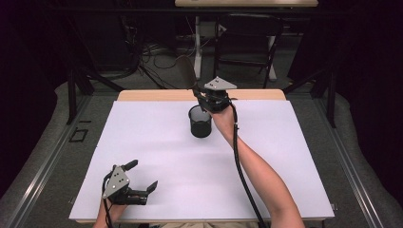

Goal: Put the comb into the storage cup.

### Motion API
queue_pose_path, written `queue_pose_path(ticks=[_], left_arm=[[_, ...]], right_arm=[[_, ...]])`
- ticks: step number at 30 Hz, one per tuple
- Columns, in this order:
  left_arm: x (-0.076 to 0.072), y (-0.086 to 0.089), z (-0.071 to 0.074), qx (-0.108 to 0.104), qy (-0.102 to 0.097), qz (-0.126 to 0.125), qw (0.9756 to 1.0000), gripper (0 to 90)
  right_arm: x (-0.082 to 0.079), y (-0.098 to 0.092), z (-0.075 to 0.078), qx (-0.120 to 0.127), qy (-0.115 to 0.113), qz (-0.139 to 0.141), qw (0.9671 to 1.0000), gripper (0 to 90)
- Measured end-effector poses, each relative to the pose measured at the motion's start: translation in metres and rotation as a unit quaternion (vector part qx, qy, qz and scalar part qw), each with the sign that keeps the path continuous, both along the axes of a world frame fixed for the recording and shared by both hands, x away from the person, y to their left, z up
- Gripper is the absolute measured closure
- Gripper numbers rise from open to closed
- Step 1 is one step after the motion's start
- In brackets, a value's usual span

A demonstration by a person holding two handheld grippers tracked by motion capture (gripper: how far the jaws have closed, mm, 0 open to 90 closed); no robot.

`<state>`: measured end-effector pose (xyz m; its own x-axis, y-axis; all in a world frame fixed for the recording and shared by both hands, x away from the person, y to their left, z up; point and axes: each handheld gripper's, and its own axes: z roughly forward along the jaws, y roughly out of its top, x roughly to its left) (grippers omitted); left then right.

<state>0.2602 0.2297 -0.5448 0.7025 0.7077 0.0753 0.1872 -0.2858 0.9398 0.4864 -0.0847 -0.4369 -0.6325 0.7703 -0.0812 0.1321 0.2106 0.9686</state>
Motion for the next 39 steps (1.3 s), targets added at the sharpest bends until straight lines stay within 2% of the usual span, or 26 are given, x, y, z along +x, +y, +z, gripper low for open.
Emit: queue_pose_path(ticks=[39], left_arm=[[0.000,0.001,0.000,0.000,-0.002,0.000,1.0000,0.3]], right_arm=[[0.007,0.008,-0.022,-0.017,0.029,0.012,0.9993,72.4]])
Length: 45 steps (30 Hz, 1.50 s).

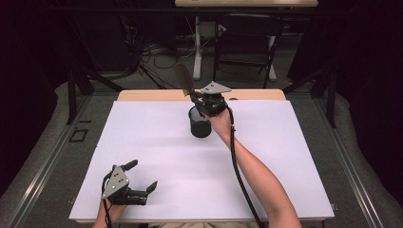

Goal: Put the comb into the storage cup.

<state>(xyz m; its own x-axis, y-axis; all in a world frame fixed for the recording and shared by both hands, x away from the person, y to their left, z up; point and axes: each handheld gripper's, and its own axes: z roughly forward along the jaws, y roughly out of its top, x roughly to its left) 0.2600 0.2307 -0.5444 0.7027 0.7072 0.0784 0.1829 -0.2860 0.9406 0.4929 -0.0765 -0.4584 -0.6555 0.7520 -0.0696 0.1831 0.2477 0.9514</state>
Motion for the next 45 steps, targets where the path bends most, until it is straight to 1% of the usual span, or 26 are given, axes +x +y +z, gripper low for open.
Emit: queue_pose_path(ticks=[7,21,26,32,36,45], left_arm=[[0.000,0.000,0.000,0.000,0.002,0.000,1.0000,0.3],[0.001,0.000,-0.001,-0.002,0.003,0.000,1.0000,0.3],[0.000,0.000,0.000,-0.004,0.003,0.001,1.0000,0.3],[0.001,0.000,0.000,-0.002,0.003,0.000,1.0000,0.3],[0.001,0.000,-0.001,-0.001,0.004,0.000,1.0000,0.3],[0.001,0.000,-0.001,-0.001,0.003,0.000,1.0000,0.4]], right_arm=[[0.001,0.001,-0.004,-0.006,0.008,0.002,1.0000,72.4],[0.003,0.000,-0.011,-0.014,0.015,0.001,0.9998,72.4],[0.004,-0.001,-0.015,-0.015,0.022,0.000,0.9996,72.4],[0.003,-0.001,-0.019,-0.018,0.024,0.002,0.9995,72.3],[0.005,-0.003,-0.021,-0.014,0.028,-0.001,0.9995,72.3],[0.003,-0.003,-0.024,-0.019,0.030,0.001,0.9994,72.3]])
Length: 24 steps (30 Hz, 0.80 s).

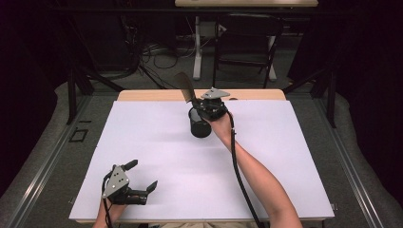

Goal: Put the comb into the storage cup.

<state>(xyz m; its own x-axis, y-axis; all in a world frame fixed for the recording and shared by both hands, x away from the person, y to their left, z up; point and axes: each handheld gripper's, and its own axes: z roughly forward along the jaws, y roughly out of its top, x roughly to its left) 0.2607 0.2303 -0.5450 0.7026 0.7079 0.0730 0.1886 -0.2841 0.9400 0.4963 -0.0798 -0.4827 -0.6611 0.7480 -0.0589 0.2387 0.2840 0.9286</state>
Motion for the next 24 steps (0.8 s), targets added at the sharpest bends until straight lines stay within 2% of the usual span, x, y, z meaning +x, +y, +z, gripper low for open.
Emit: queue_pose_path(ticks=[24], left_arm=[[0.0000,0.0009,-0.0001,0.002,-0.001,0.001,1.0000,0.4]], right_arm=[[-0.0014,-0.0011,-0.0099,-0.012,0.013,0.005,0.9998,72.2]])
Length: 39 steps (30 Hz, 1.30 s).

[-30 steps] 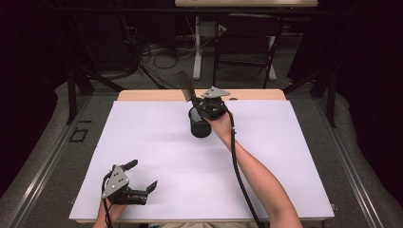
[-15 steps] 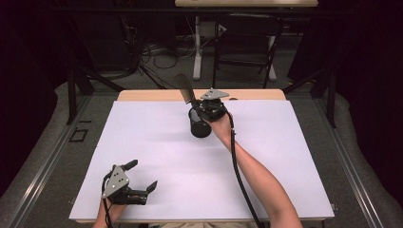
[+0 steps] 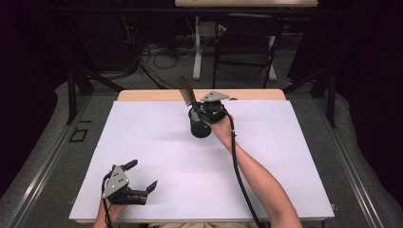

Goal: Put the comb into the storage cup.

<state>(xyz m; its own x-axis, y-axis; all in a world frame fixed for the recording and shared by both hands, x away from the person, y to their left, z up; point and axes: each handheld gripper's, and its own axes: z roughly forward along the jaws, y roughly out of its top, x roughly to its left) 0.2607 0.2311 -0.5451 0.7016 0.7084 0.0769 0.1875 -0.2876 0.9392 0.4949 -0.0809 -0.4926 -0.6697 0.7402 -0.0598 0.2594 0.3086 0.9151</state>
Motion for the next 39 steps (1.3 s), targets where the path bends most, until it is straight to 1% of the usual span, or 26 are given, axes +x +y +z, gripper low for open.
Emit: queue_pose_path(ticks=[3,8,22,35,36,39], left_arm=[[0.000,0.000,0.000,-0.001,-0.001,0.000,1.0000,0.4],[0.000,0.000,0.000,0.001,0.000,0.000,1.0000,0.4],[0.000,0.000,0.000,-0.001,-0.001,0.001,1.0000,0.4],[0.000,0.000,0.000,0.000,-0.001,0.001,1.0000,0.4],[0.000,0.000,0.000,0.000,-0.001,0.001,1.0000,0.4],[0.000,0.000,0.000,0.001,-0.001,0.001,1.0000,0.4]], right_arm=[[-0.001,0.000,-0.001,-0.005,0.005,0.002,1.0000,72.2],[-0.001,0.000,-0.004,-0.007,0.007,0.004,0.9999,72.1],[0.000,0.001,-0.012,-0.014,0.022,0.003,0.9997,71.8],[0.000,-0.001,-0.016,-0.023,0.032,0.003,0.9992,71.3],[0.000,-0.001,-0.016,-0.026,0.033,0.003,0.9991,70.9],[-0.001,-0.001,-0.014,-0.029,0.031,0.005,0.9991,64.9]])
